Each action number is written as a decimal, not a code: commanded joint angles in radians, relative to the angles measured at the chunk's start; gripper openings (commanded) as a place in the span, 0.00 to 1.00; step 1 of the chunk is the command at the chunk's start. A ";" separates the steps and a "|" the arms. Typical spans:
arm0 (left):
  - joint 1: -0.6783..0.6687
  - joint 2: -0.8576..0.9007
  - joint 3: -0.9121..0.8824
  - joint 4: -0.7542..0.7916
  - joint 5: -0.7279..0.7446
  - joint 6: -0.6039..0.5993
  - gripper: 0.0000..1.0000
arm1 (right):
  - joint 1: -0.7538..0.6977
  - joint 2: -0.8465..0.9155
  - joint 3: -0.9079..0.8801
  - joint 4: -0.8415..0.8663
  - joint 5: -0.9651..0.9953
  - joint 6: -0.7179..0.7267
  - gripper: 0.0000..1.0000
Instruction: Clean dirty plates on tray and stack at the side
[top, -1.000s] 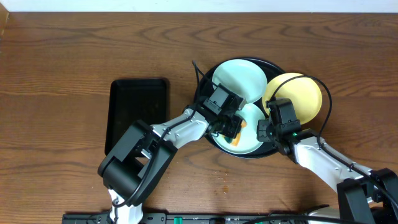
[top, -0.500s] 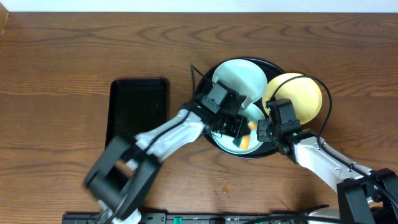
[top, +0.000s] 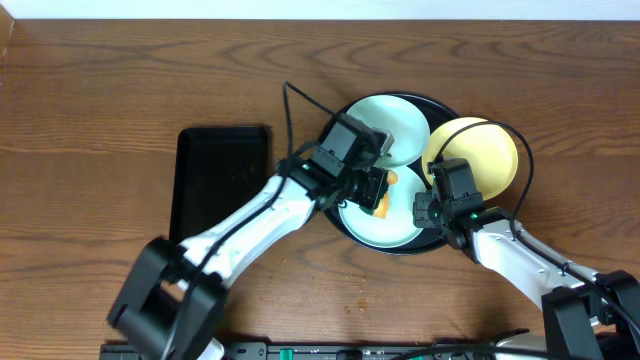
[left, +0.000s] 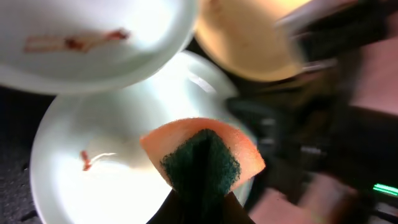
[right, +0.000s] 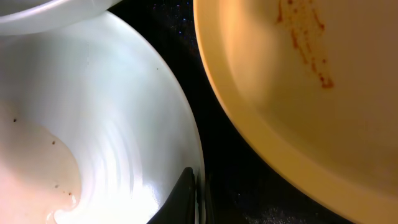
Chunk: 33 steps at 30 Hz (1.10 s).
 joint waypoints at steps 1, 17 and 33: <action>0.002 0.054 -0.016 -0.004 -0.068 0.006 0.08 | 0.004 0.015 -0.011 -0.015 -0.005 -0.008 0.03; 0.002 0.256 -0.016 0.098 -0.249 -0.004 0.08 | 0.004 0.015 -0.011 -0.014 -0.005 -0.008 0.03; -0.013 0.351 -0.014 0.074 0.145 -0.141 0.08 | 0.004 0.015 -0.010 -0.013 -0.005 -0.008 0.03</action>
